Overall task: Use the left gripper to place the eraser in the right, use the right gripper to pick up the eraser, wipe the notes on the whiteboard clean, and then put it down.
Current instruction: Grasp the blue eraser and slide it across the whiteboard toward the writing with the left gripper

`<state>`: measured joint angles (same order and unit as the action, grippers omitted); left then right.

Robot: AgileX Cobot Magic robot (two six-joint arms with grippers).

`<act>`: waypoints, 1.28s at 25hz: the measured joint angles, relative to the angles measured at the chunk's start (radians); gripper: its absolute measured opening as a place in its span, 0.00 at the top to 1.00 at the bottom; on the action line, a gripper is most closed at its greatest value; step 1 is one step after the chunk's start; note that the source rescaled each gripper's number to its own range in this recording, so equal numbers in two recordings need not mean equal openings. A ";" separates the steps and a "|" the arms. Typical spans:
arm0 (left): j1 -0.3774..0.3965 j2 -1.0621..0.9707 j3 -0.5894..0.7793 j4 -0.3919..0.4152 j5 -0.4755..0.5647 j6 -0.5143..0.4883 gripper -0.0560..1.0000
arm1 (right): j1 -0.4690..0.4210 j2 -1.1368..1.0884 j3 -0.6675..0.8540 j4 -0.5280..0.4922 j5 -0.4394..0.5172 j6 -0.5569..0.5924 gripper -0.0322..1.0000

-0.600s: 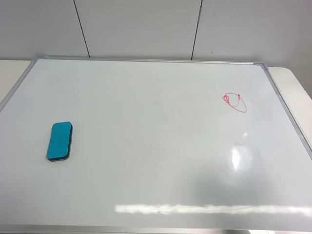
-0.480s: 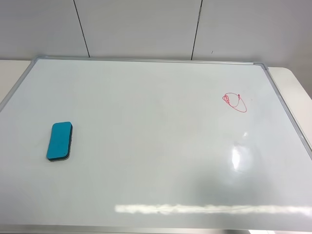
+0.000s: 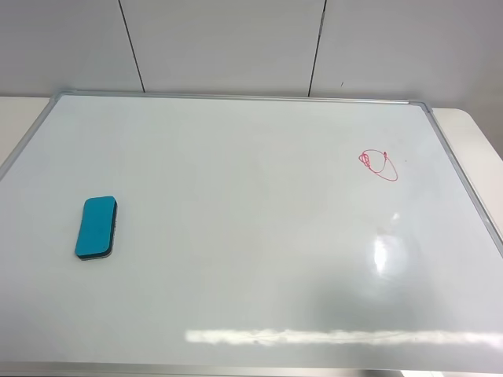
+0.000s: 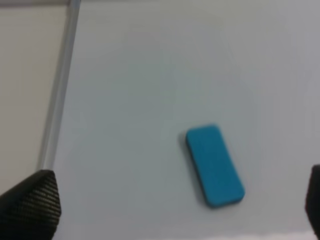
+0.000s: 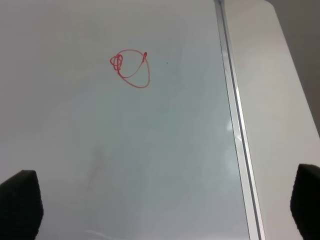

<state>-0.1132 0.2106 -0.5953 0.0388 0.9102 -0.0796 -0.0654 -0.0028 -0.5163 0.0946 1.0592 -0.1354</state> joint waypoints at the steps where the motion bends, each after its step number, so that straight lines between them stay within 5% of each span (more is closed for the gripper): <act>1: 0.000 0.054 -0.014 -0.001 -0.023 0.000 0.00 | 0.000 0.000 0.000 0.000 0.000 0.000 0.00; 11: 0.000 0.772 -0.161 -0.026 -0.059 -0.002 0.03 | 0.000 0.000 0.000 0.000 0.000 0.000 0.00; 13: 0.000 0.900 -0.180 -0.026 -0.055 -0.023 0.17 | 0.000 0.000 0.000 0.000 0.000 0.000 0.00; 17: 0.000 1.124 -0.197 -0.028 -0.055 -0.111 0.77 | 0.000 0.000 0.000 0.000 0.000 0.000 0.00; 19: 0.000 1.207 -0.197 -0.033 -0.073 -0.126 0.89 | 0.000 0.000 0.000 0.000 0.000 0.000 0.00; 32: -0.003 1.445 -0.198 -0.131 -0.286 -0.131 0.94 | 0.000 0.000 0.000 0.000 0.000 0.000 0.00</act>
<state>-0.1164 1.6558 -0.7928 -0.0921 0.6239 -0.2109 -0.0654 -0.0028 -0.5163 0.0946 1.0592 -0.1354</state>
